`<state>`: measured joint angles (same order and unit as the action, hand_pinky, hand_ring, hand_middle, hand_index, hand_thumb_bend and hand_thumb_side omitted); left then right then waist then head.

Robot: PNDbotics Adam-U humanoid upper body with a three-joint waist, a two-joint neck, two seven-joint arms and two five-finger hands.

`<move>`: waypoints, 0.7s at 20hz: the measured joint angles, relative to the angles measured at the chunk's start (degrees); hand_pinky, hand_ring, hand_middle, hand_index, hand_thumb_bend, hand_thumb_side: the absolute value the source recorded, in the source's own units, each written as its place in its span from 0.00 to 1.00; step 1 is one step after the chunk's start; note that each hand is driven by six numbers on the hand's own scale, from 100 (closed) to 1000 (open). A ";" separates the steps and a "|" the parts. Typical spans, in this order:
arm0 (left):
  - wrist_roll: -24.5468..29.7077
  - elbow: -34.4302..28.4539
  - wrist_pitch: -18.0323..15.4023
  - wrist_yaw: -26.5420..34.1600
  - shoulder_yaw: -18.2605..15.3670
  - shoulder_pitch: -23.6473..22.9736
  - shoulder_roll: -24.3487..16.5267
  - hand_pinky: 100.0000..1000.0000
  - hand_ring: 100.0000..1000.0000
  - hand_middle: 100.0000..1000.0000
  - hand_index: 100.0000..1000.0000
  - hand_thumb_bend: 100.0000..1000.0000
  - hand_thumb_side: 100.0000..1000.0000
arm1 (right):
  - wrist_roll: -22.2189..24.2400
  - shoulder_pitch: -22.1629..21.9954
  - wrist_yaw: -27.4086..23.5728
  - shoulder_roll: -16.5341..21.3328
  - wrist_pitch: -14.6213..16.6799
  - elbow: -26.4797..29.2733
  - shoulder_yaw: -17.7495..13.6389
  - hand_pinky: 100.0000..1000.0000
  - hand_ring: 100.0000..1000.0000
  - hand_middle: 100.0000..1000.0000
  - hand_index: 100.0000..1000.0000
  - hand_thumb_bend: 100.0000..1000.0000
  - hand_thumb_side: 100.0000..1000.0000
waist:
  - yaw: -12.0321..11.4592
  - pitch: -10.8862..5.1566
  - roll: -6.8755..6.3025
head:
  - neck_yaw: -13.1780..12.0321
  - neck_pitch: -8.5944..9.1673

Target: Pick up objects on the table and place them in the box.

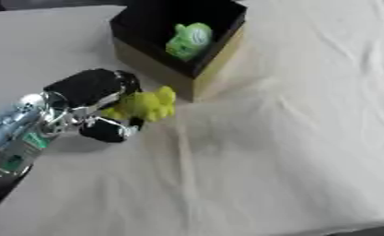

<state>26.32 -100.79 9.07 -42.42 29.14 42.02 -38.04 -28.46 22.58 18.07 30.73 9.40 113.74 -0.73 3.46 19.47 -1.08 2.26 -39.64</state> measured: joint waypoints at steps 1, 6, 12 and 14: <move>-0.03 -1.45 0.58 0.48 -0.85 0.34 -0.51 0.64 0.71 0.70 0.71 0.00 0.36 | -0.05 0.00 0.00 0.00 -0.03 0.00 -0.01 0.83 0.67 0.65 0.77 0.00 1.00 | -0.05 0.00 -0.02 | 0.07 0.12; -0.88 -6.05 3.06 1.92 -5.25 4.31 -2.13 0.63 0.69 0.68 0.69 0.00 0.38 | -0.11 0.05 0.01 0.00 -0.03 0.00 -0.01 0.83 0.67 0.65 0.77 0.00 1.00 | -0.27 -0.01 -0.03 | 0.39 0.44; -3.79 -1.98 3.00 3.31 -7.57 12.52 0.19 0.63 0.69 0.68 0.69 0.00 0.40 | -0.09 0.36 0.01 0.00 0.00 0.00 0.00 0.83 0.67 0.65 0.77 0.00 1.00 | 0.41 0.20 -0.17 | -0.06 0.98; -4.85 1.56 1.95 2.46 -7.63 15.40 2.04 0.63 0.69 0.68 0.69 0.00 0.41 | -0.01 0.74 0.01 0.00 0.10 0.00 0.01 0.83 0.67 0.65 0.77 0.00 1.00 | 0.92 0.63 -0.26 | -0.41 1.40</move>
<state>21.47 -99.23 11.02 -39.96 21.50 57.42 -36.00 -28.47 23.32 18.08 30.74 9.49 113.74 -0.72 4.38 20.10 -1.34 1.84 -38.24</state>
